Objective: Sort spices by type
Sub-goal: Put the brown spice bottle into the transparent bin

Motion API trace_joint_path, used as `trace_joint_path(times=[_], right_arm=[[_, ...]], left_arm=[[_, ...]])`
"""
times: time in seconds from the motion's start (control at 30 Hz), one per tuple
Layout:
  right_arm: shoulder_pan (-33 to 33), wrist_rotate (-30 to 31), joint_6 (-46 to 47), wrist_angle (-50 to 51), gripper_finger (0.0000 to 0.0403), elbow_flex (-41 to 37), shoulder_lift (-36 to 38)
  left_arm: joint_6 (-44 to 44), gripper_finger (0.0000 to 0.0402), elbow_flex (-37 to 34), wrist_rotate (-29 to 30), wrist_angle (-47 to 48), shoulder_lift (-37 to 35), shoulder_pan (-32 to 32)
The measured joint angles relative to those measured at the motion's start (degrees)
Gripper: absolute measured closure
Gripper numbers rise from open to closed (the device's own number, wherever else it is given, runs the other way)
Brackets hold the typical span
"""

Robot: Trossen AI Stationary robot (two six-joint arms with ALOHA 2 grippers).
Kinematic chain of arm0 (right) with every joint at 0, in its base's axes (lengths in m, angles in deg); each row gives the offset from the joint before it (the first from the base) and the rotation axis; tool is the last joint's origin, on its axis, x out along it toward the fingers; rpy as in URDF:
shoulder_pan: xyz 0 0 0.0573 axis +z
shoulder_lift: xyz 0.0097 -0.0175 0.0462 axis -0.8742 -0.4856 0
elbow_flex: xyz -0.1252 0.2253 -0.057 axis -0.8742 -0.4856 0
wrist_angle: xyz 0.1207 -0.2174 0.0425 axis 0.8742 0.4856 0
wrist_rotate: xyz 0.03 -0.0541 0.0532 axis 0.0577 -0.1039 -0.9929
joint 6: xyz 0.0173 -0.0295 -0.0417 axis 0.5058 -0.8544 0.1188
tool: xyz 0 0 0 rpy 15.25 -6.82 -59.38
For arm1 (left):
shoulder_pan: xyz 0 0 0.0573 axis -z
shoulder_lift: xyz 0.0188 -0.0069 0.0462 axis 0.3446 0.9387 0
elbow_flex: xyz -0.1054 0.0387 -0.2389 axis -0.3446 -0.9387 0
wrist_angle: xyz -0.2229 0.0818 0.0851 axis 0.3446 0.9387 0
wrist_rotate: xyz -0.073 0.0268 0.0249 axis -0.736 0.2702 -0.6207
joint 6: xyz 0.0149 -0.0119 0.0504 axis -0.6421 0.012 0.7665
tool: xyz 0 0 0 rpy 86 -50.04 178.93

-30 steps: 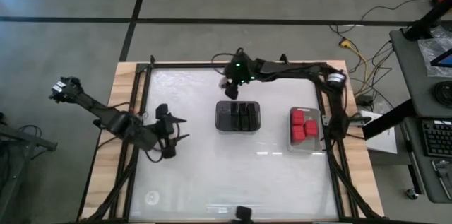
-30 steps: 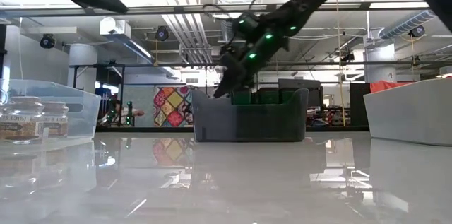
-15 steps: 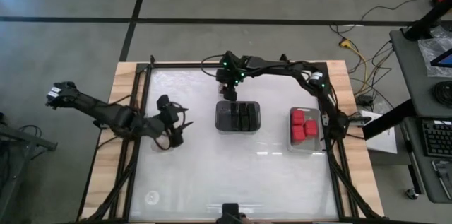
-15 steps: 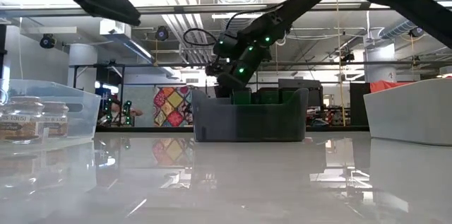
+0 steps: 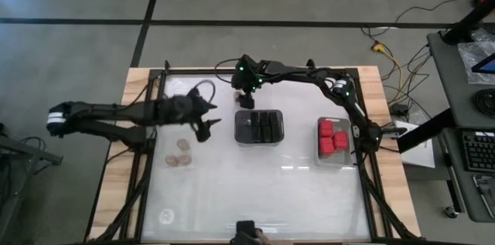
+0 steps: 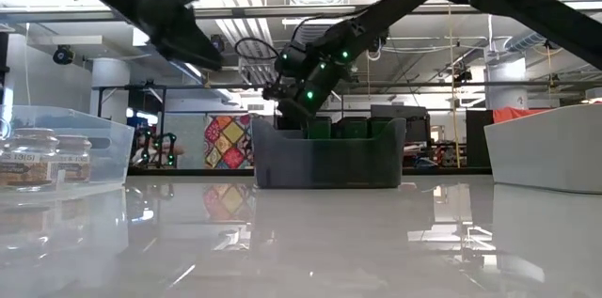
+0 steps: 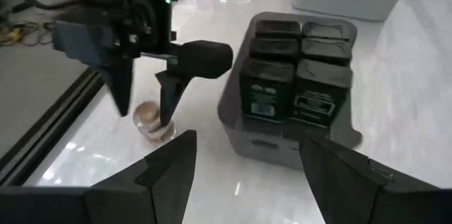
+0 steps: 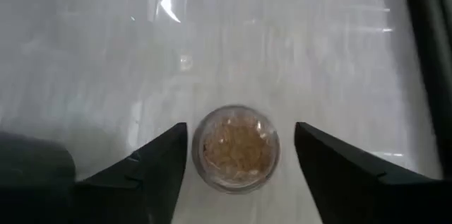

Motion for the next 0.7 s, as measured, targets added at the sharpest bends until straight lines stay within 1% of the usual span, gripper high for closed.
trace_joint_path(times=[0.13,0.23,0.33,0.4,0.5,0.57,0.63,0.7], right_arm=[[0.25,-0.15,0.13,2.56,0.0109,2.45,1.70],[0.61,-0.16,0.10,6.60,0.0086,3.87,3.56],[1.39,0.36,-0.09,10.31,0.0072,3.73,6.44],[2.25,2.25,0.00,13.27,0.0070,3.12,8.77],[3.73,5.34,0.41,17.80,0.0073,1.22,12.20],[4.77,6.27,1.68,20.20,0.0079,-0.27,14.47],[5.94,6.56,3.45,20.98,0.0085,-2.38,17.22],[7.29,7.54,5.06,21.21,0.0091,-5.18,20.53]], left_arm=[[3.73,0.0168,0.03,-9.80,-5.20,3.16,-8.77],[5.84,0.0165,-0.26,-14.86,-9.21,6.46,-14.21],[8.08,0.0155,0.24,-20.47,-11.77,11.19,-18.38],[9.96,0.0147,1.53,-23.48,-12.87,15.10,-20.48],[14.22,0.0134,4.75,-25.04,-13.29,20.95,-22.86],[17.14,0.0124,7.05,-27.81,-13.27,24.63,-24.35],[19.08,0.0114,9.13,-31.73,-13.33,27.75,-25.92],[20.89,0.0105,10.66,-34.09,-13.26,30.57,-27.56]])
